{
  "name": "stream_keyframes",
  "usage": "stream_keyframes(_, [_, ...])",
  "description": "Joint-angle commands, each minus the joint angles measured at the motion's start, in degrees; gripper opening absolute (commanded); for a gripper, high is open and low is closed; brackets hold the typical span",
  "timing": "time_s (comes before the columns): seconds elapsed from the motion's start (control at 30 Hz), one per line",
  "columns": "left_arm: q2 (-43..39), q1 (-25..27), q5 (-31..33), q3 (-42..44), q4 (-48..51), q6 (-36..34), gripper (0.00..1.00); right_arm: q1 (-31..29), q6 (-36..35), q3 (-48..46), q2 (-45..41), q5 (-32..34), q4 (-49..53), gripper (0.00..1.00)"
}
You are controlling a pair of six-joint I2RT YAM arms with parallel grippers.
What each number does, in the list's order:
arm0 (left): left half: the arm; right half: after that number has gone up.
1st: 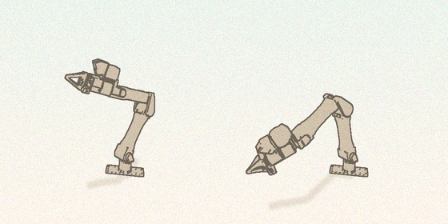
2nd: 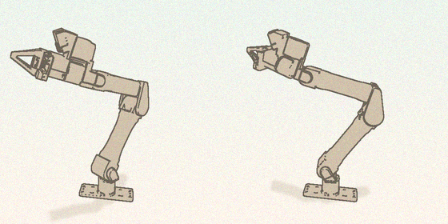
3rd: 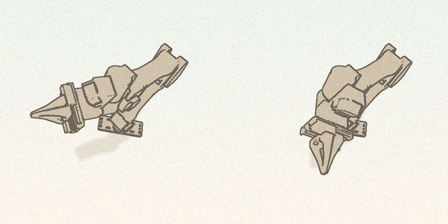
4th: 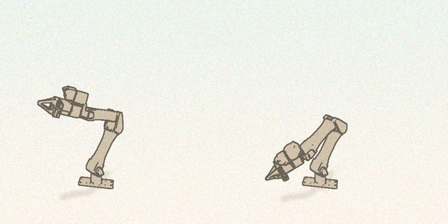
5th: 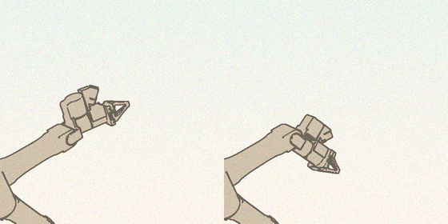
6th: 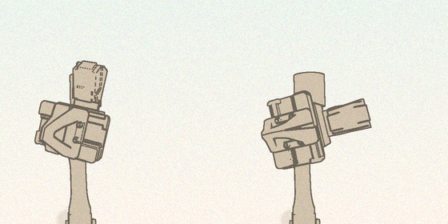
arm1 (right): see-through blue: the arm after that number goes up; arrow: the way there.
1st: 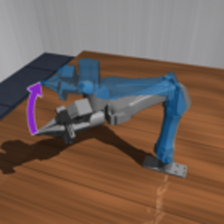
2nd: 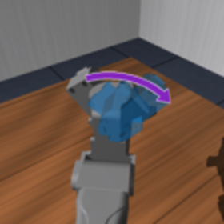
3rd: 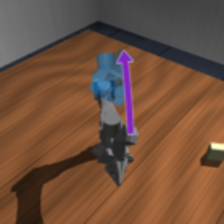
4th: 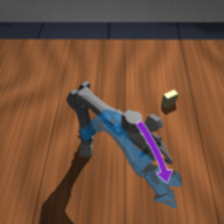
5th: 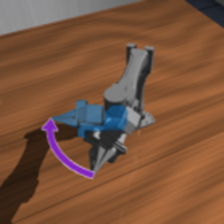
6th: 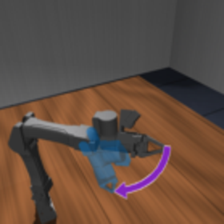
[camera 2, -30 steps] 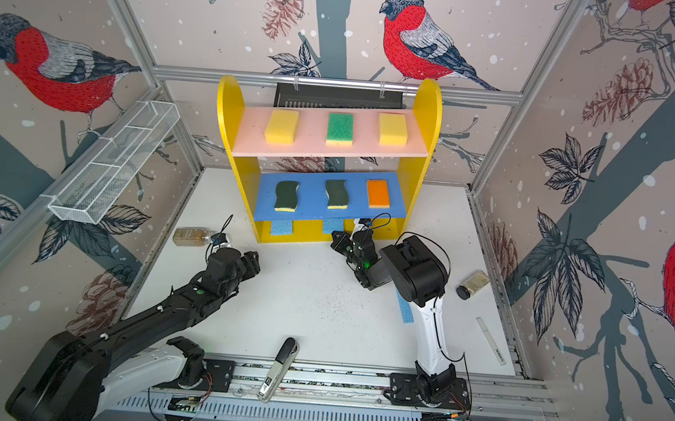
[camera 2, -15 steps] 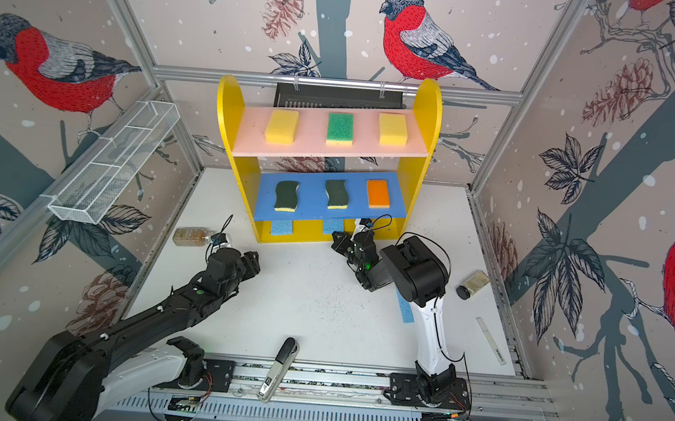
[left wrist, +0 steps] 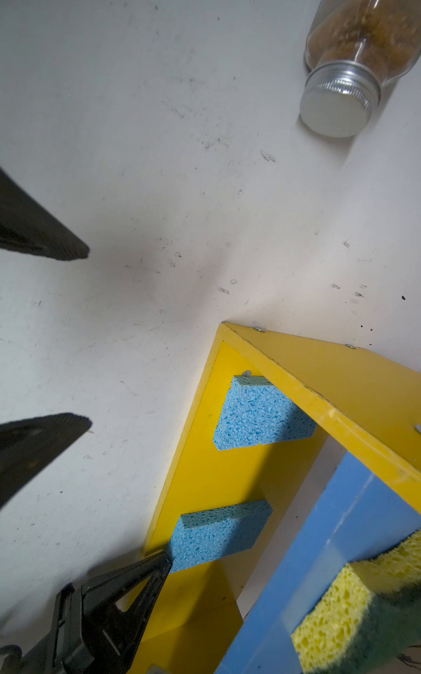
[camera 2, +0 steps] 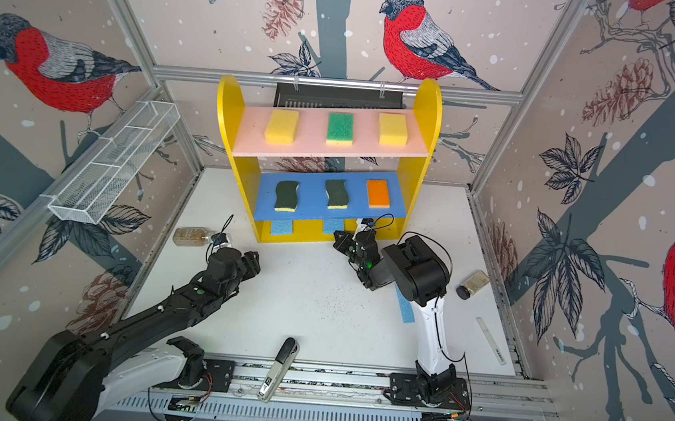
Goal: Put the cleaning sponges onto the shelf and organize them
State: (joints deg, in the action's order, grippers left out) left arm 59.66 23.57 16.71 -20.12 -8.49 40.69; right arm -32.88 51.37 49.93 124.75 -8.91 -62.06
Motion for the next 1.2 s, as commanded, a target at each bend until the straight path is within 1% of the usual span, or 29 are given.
stream_keyframes(0.0, [-0.04, 0.07, 0.26, -0.45, -1.46, 0.46, 0.68, 0.27, 0.04, -0.25, 0.45, 1.49, 9.02, 0.03])
stream_keyframes(0.27, [0.02, 0.16, 0.26, -0.4, -1.44, 0.47, 0.68, 0.34, 0.13, -0.45, 0.38, 1.04, 8.99, 0.03])
stream_keyframes(0.43, [-0.05, 0.28, 0.1, -0.52, -1.29, 0.61, 0.68, 0.14, -1.07, -0.93, -0.52, 0.33, 8.29, 0.03])
stream_keyframes(0.83, [-2.63, 0.97, 0.61, -0.22, 0.61, 1.26, 0.68, -0.93, -2.68, -4.19, -5.83, 0.98, 8.77, 0.04])
stream_keyframes(1.17, [-6.26, 1.79, 1.38, 0.1, 3.99, 1.66, 0.68, -2.92, -4.98, -8.61, -13.57, 3.49, 11.72, 0.04])
